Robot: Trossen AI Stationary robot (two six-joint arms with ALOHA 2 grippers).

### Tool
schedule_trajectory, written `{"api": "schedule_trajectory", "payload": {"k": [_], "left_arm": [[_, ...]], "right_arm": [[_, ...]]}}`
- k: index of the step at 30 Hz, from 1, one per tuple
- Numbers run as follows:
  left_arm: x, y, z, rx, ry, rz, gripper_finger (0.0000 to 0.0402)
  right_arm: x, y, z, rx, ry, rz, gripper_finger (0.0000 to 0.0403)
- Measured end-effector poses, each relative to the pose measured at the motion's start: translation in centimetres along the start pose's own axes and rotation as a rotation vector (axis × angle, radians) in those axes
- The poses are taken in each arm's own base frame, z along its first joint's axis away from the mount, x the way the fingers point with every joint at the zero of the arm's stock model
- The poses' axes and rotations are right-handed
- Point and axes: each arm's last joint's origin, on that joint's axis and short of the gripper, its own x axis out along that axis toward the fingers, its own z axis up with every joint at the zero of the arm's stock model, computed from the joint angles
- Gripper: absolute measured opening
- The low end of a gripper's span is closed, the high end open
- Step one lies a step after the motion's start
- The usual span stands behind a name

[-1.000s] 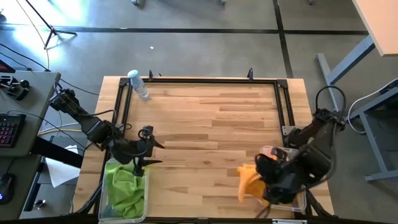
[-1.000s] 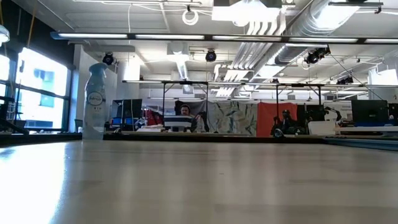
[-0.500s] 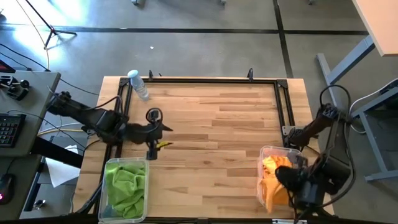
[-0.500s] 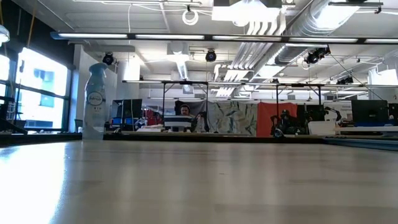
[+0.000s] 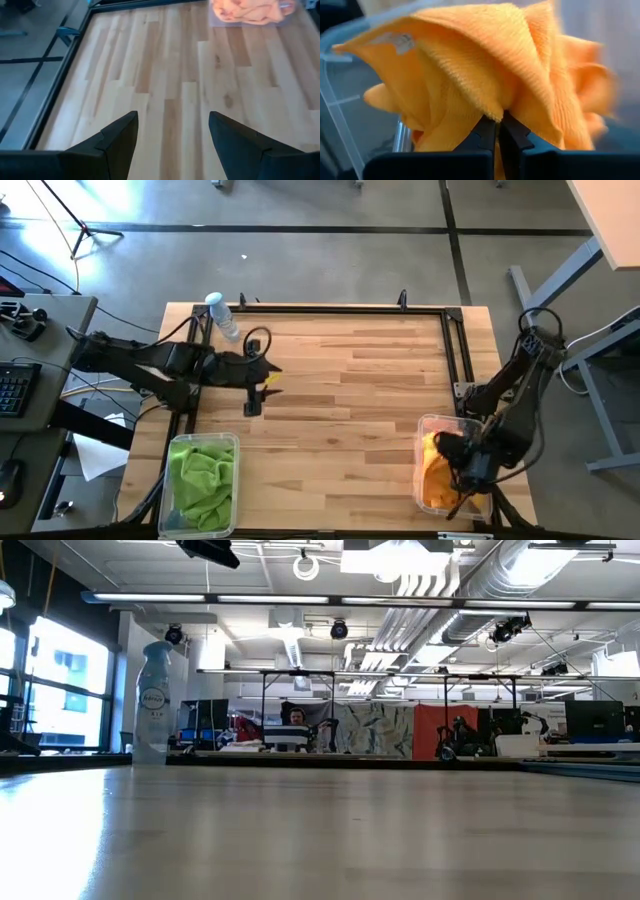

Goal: Sort microfiber towel by color & place in baskets
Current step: Put the yellow towel into the right transparent bin

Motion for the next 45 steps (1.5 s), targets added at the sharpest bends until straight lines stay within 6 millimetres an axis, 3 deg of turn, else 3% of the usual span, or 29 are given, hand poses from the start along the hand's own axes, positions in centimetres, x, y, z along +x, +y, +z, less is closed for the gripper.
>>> {"api": "schedule_trajectory", "payload": {"k": [6,13,16,23,28,38,45], "left_arm": [[0.7,2.1,-0.6,-0.032,-0.04,0.011,0.0234],[0.6,3.9,-5.4,-0.167,-0.196,0.055,0.0234],[0.1,4.0,-7.4,-0.219,-0.232,0.062,0.0234],[-0.3,3.8,-9.8,-0.243,-0.273,0.064,0.0234],[0.3,3.7,-10.6,-0.253,-0.296,0.097,0.0234],[2.1,3.2,-13.3,-0.268,-0.444,0.029,0.0234],[0.8,2.6,-14.8,-0.251,-0.518,-0.002,0.0234]], "right_arm": [[4.9,0.6,0.4,-0.071,0.063,0.038,0.0],[9.9,0.2,0.6,-0.104,0.125,-0.066,0.0],[11.0,0.2,0.2,-0.164,0.18,-0.072,0.0],[11.4,0.4,-1.8,-0.288,0.089,-0.125,0.0],[11.4,0.6,-2.5,-0.265,0.063,-0.131,0.0],[11.5,0.6,-2.7,-0.208,0.012,-0.139,0.0004],[11.5,0.7,-2.7,-0.205,0.009,-0.133,0.0006]]}}
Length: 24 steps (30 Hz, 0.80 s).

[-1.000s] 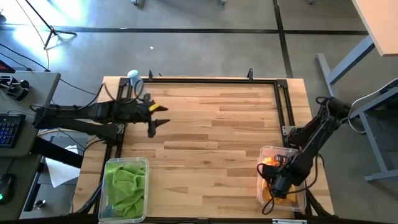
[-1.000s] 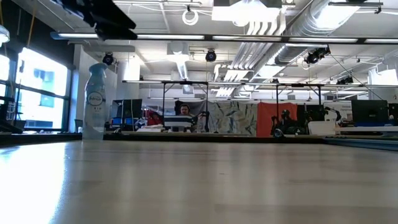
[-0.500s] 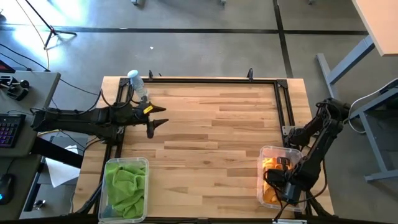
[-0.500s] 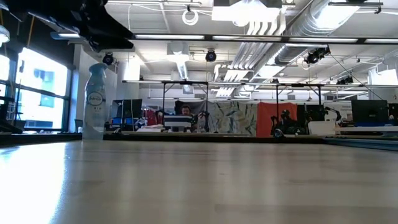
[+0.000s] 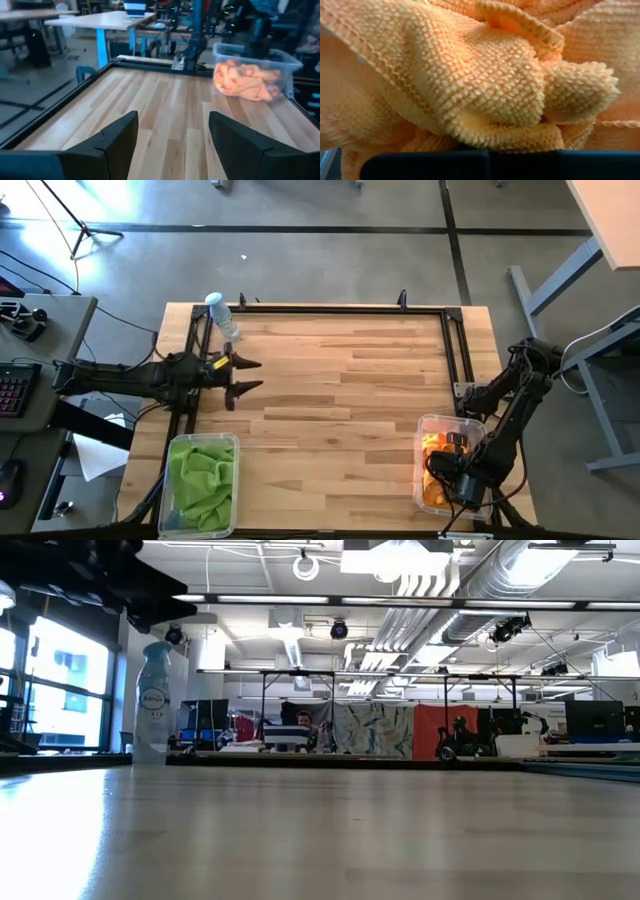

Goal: Sort microfiber towel by color & place in baskets
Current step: Put the yellow towel into the right transparent bin

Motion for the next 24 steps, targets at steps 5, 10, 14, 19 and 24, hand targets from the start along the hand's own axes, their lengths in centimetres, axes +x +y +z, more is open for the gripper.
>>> {"api": "schedule_trajectory", "payload": {"k": [5,10,14,19,24], "left_arm": [[-1.3,0.0,-1.4,0.012,-0.034,0.002,0.0234],[-2.0,0.1,-3.2,-0.01,-0.17,-0.057,0.0234],[-2.5,0.2,-4.2,-0.013,-0.252,-0.096,0.0234],[-2.9,0.2,-5.1,-0.016,-0.272,-0.125,0.0234],[-3.2,0.3,-5.0,0.001,-0.289,-0.117,0.0234]], "right_arm": [[0.0,0.0,0.0,-0.001,-0.003,-0.001,0.0007],[0.0,0.0,0.0,-0.001,-0.004,0.0,0.0007],[0.0,0.0,0.0,-0.005,-0.002,0.0,0.0007],[-0.3,0.1,0.0,0.0,0.034,0.003,0.0007],[-2.3,0.6,0.3,-0.009,0.06,-0.026,0.0008]]}}
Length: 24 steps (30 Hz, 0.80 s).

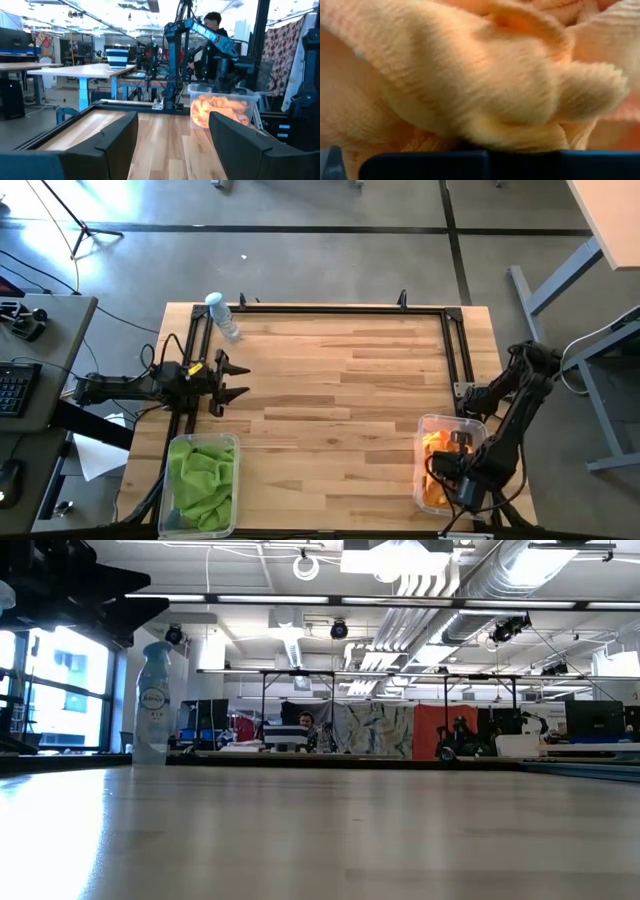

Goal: Sort microfiber towel by color & place in baskets
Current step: Put the yellow towel into the right transparent bin, then return to Home Position

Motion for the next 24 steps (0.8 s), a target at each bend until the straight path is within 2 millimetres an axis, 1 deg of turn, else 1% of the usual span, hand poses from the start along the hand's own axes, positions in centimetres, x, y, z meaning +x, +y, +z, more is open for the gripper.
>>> {"api": "schedule_trajectory", "payload": {"k": [3,6,11,18,21,24], "left_arm": [[0.0,0.0,0.0,-0.008,0.0,0.001,0.0234],[0.0,0.0,-0.2,-0.025,0.019,0.002,0.0234],[0.0,0.0,-0.6,-0.02,0.061,0.005,0.0234],[0.0,0.0,-0.7,-0.019,0.074,0.007,0.0234],[0.0,0.0,-0.7,-0.019,0.074,0.007,0.0234],[0.0,0.0,-0.7,-0.019,0.074,0.007,0.0234]], "right_arm": [[-1.7,0.1,0.1,0.002,0.013,-0.023,0.0014],[-3.1,0.2,0.1,-0.011,0.018,-0.033,0.0029],[-5.1,0.1,0.1,-0.013,0.025,-0.061,0.0075],[-6.9,0.3,0.3,-0.013,0.02,-0.033,0.0142],[-8.0,0.4,0.4,-0.031,0.02,-0.017,0.0161],[-9.3,0.3,0.4,-0.049,0.028,-0.016,0.017]]}}
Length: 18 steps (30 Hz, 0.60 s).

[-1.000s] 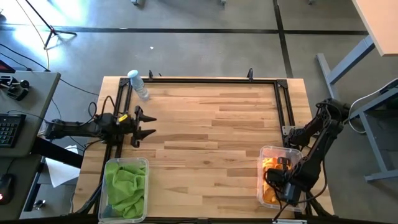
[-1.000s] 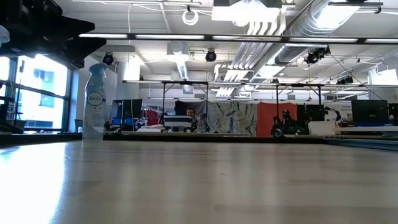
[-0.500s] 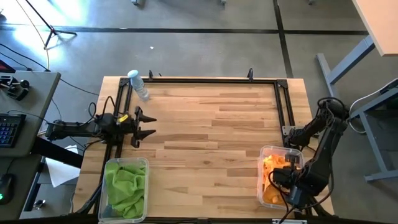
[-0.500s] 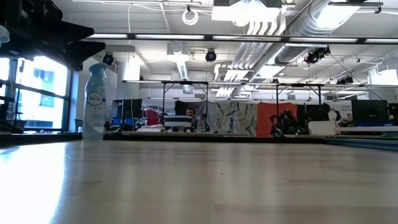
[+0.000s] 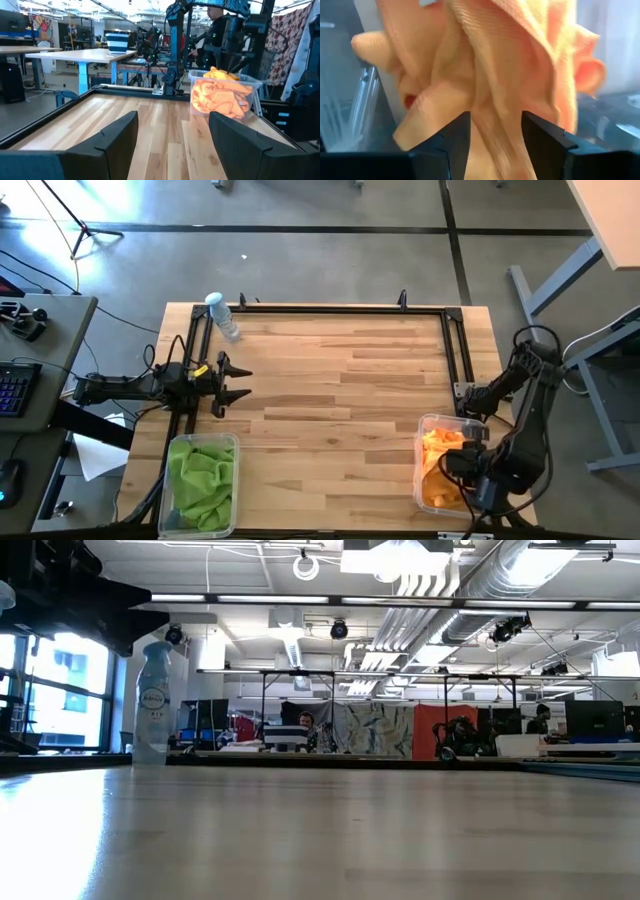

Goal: Sort microfiber towel by color & place in baskets
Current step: Return to Home Position

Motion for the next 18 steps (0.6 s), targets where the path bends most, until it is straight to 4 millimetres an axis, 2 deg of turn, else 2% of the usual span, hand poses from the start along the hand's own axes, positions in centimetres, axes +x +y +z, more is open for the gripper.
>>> {"api": "schedule_trajectory", "payload": {"k": [5,9,15,18], "left_arm": [[0.0,0.0,0.0,0.001,0.0,0.0,0.0234],[0.0,0.0,0.0,0.001,0.0,0.0,0.0234],[0.0,0.0,0.0,0.001,0.0,0.0,0.0234],[0.0,0.0,0.0,0.001,0.0,0.0,0.0234]], "right_arm": [[-2.5,-0.6,0.0,0.001,-0.016,-0.017,0.0166],[-3.6,-1.1,0.5,-0.056,-0.197,-0.034,0.0128],[-3.8,-2.7,3.6,-0.107,-0.375,-0.176,0.0015],[-3.0,-3.7,5.5,-0.103,-0.419,-0.237,0.0018]]}}
